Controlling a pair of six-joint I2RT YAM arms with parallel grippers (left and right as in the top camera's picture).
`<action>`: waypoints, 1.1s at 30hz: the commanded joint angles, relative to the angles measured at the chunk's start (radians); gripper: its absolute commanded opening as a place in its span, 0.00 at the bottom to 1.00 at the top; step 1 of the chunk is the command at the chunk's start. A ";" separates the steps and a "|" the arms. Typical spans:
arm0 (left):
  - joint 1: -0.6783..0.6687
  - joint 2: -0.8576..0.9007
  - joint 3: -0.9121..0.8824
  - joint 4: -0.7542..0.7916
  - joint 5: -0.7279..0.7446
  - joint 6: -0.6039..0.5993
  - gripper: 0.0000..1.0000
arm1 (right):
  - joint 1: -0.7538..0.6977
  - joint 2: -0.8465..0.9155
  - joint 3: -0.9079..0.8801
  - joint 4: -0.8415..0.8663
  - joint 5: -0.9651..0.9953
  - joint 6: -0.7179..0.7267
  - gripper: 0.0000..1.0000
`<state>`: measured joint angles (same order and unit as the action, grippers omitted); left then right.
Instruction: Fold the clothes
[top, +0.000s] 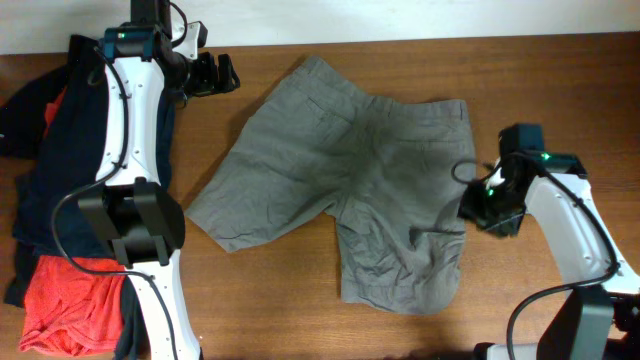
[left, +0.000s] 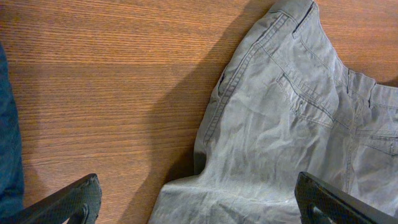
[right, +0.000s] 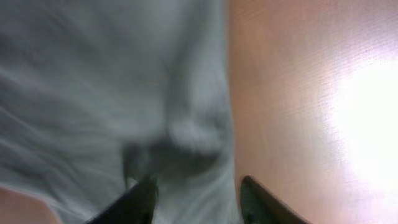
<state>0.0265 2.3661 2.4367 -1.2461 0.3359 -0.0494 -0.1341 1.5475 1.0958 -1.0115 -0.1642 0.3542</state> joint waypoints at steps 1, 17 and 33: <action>-0.005 -0.010 0.004 0.004 -0.003 -0.009 0.99 | -0.007 0.006 0.004 0.164 -0.031 -0.149 0.59; -0.034 -0.010 0.004 0.022 -0.045 -0.002 0.99 | 0.003 0.590 0.496 0.422 0.124 -0.273 0.72; -0.040 -0.010 0.004 0.023 -0.045 -0.003 0.99 | 0.001 0.692 0.591 0.438 0.143 -0.286 0.13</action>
<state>-0.0139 2.3661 2.4367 -1.2232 0.2985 -0.0494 -0.1360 2.2341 1.6363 -0.5571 -0.0414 0.0509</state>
